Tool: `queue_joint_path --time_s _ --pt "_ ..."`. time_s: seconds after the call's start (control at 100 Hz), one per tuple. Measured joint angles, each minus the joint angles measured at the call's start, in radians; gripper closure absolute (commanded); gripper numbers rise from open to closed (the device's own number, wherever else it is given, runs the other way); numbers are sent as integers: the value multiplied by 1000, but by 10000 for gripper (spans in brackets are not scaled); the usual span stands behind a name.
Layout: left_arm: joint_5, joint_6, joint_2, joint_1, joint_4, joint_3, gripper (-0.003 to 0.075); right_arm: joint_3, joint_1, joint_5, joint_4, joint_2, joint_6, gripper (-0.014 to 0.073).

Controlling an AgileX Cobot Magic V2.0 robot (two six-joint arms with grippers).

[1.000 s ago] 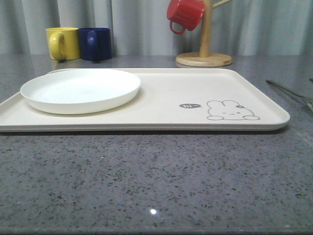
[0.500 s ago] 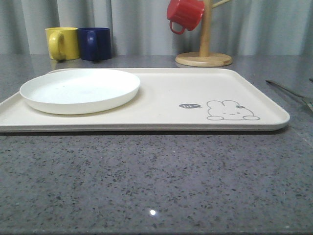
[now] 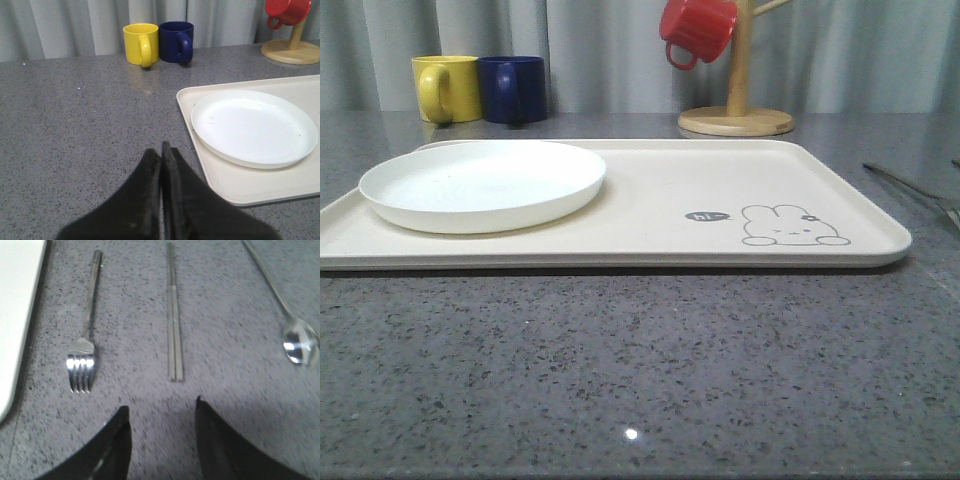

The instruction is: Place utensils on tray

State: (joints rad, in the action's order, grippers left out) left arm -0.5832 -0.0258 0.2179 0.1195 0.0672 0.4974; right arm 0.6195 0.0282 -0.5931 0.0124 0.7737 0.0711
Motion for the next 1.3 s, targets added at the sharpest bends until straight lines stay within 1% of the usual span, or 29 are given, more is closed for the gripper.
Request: queue_joint_path --time_s 0.14,0.25,0.44,0.63,0.83,0.88,0.93,0.98,1.0,1.05,1.09,1.3 --pt "0 0 0 0 0 0 739 157 -63 -65 -12 195 -13 232" --pt "0 0 0 0 0 0 739 285 -112 -160 -32 356 -15 232" --pt "0 0 0 0 0 0 739 484 -144 -284 -104 604 -12 232" --pt "0 0 0 0 0 0 739 613 -144 -342 -139 787 0 232" --pt "0 0 0 0 0 0 739 674 -144 -349 -141 914 13 237" --pt "0 0 0 0 0 0 739 683 -144 -349 -141 934 19 268" --pt "0 0 0 0 0 0 739 690 -144 -344 -142 943 26 337" --pt "0 0 0 0 0 0 739 692 -144 -343 -142 947 34 445" --pt "0 0 0 0 0 0 739 692 -144 -343 -142 950 36 475" --pt "0 0 0 0 0 0 739 692 -144 -341 -142 951 38 593" --pt "0 0 0 0 0 0 739 692 -144 -341 -142 951 40 660" --pt "0 0 0 0 0 0 739 698 -148 -335 -144 952 42 653"
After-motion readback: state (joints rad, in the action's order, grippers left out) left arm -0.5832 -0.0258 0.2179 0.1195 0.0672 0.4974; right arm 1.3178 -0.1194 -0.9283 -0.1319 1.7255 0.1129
